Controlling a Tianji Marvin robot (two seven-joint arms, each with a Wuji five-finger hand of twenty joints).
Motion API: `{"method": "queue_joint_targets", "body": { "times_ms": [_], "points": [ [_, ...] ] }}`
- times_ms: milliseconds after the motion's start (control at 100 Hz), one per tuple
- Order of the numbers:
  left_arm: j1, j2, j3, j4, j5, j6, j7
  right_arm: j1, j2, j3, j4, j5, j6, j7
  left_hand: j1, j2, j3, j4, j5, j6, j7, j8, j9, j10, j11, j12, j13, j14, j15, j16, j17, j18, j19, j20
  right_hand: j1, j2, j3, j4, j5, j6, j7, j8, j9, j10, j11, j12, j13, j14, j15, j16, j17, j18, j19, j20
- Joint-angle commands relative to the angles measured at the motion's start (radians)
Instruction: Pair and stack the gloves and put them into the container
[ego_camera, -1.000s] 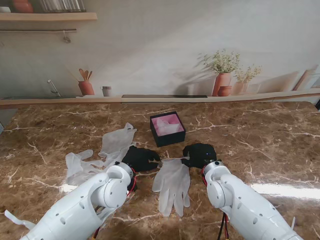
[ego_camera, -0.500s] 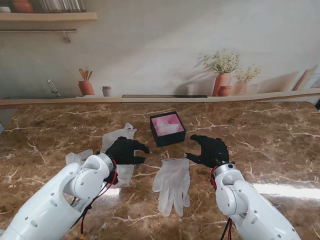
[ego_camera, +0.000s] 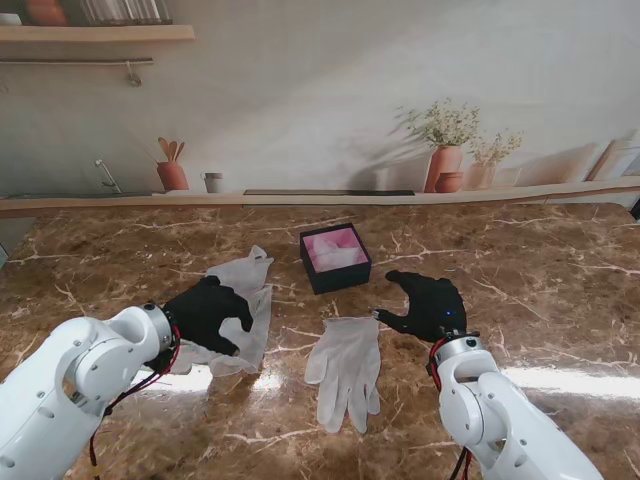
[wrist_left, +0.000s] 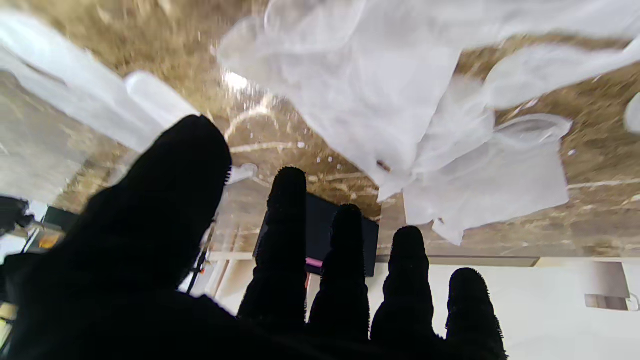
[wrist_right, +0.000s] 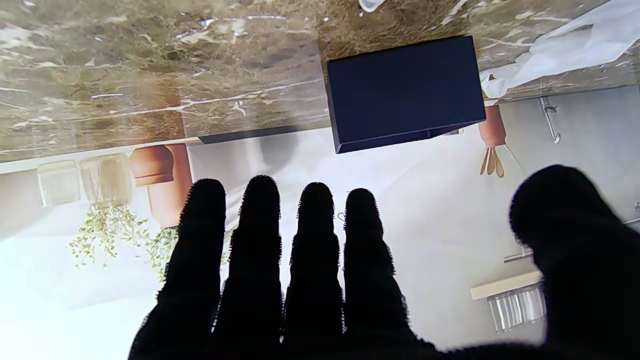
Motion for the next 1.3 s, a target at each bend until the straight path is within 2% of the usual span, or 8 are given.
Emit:
{"method": "queue_joint_targets", "body": {
  "times_ms": [0,400,530,720,930,1170,1230,1290],
  "points": [
    [0.037,0.020,-0.012,-0.009,0.014,0.003,-0.018,-0.008,0.003,0.003,0.001,0.005,0.008,0.021,-0.029,-0.033,0.003,0.007,-0.046,-0.037,-0.004,0.016,-0.052,-0.030,-0.014,0.003,-0.049,-0.036,-0.026,-0.007,0.001,-0.025,-0.060,-0.022,-0.012,-0.012,0.005,0.043,0.002,0.007,0.007,-0.012,0.002,0.008,-0.007,-0.017,0.002,-0.012,-0.015,-0.032,-0.001,-0.003,-0.003,-0.024],
    [0.118,0.026,-0.094,0.027,0.085,-0.103,0.017,-0.012,0.001,0.000,-0.012,0.011,0.025,0.025,0.063,-0.038,0.109,0.008,-0.172,-0.152,-0.186,-0.142,-0.213,-0.069,-0.042,-0.047,-0.139,-0.064,-0.065,-0.033,0.020,-0.052,-0.117,-0.158,-0.004,-0.016,0.010,0.043,0.011,0.004,0.015,-0.016,0.003,0.008,-0.005,-0.015,0.006,-0.011,-0.012,-0.028,0.005,0.011,0.015,-0.019],
    [0.099,0.036,-0.080,0.041,0.079,-0.096,-0.057,-0.009,0.000,-0.007,-0.013,0.019,0.032,0.029,0.114,-0.002,0.144,0.020,-0.153,-0.152,-0.290,-0.278,-0.256,-0.073,-0.059,-0.062,-0.177,-0.077,-0.087,-0.051,0.026,-0.060,-0.142,-0.227,-0.003,-0.015,0.016,0.042,0.015,0.003,0.018,-0.017,0.006,0.009,-0.003,-0.013,0.007,-0.009,-0.011,-0.026,0.007,0.018,0.023,-0.015],
    [0.083,0.038,-0.057,0.093,0.111,-0.120,-0.022,-0.008,-0.001,-0.012,-0.011,0.029,0.037,0.033,0.143,-0.008,0.189,0.022,-0.132,-0.160,-0.340,-0.337,-0.254,-0.078,-0.047,-0.062,-0.162,-0.079,-0.077,-0.046,0.032,-0.065,-0.132,-0.245,0.000,-0.017,0.020,0.042,0.017,0.003,0.021,-0.018,0.008,0.010,-0.003,-0.011,0.010,-0.010,-0.008,-0.023,0.011,0.023,0.034,-0.008],
    [0.054,0.029,-0.016,0.169,0.179,-0.167,0.146,-0.003,-0.003,-0.018,-0.003,0.044,0.026,0.027,0.162,-0.021,0.235,0.006,-0.096,-0.168,-0.255,-0.307,-0.166,-0.077,0.010,-0.057,-0.097,-0.075,-0.040,-0.026,0.004,-0.060,-0.035,-0.097,0.001,-0.017,0.023,0.040,0.023,0.000,0.025,-0.020,0.016,0.010,0.000,-0.009,0.019,-0.009,-0.005,-0.021,0.023,0.029,0.051,0.002],
    [0.011,0.021,0.050,0.248,0.246,-0.169,0.348,-0.004,-0.006,-0.018,-0.002,0.057,0.018,0.022,0.096,-0.012,0.213,-0.002,-0.034,-0.161,0.119,-0.036,-0.036,-0.080,0.062,-0.027,-0.012,-0.072,0.025,0.002,-0.009,-0.060,0.037,0.099,-0.001,-0.008,0.031,0.040,0.024,-0.004,0.026,-0.022,0.021,0.008,0.001,-0.007,0.028,-0.007,-0.001,-0.017,0.042,0.037,0.075,0.017],
    [-0.003,0.018,0.069,0.269,0.250,-0.169,0.398,-0.004,-0.006,-0.018,0.000,0.061,0.013,0.020,0.156,0.001,0.128,-0.073,0.010,-0.191,0.166,-0.004,-0.002,-0.079,0.069,-0.025,0.004,-0.073,0.040,0.006,-0.008,-0.061,0.047,0.124,-0.004,-0.004,0.035,0.039,0.026,-0.008,0.028,-0.023,0.023,0.008,0.002,-0.006,0.030,-0.007,0.000,-0.016,0.044,0.039,0.080,0.020],
    [-0.013,0.014,0.082,0.283,0.238,-0.166,0.427,-0.005,-0.006,-0.018,0.000,0.064,0.010,0.021,0.237,0.042,-0.006,-0.063,0.081,-0.224,0.242,-0.034,0.022,-0.078,0.076,-0.023,0.012,-0.076,0.054,0.008,-0.005,-0.064,0.051,0.131,-0.007,-0.001,0.038,0.039,0.027,-0.008,0.028,-0.023,0.023,0.007,0.002,-0.006,0.030,-0.005,0.000,-0.015,0.043,0.039,0.082,0.022]
  ]
}}
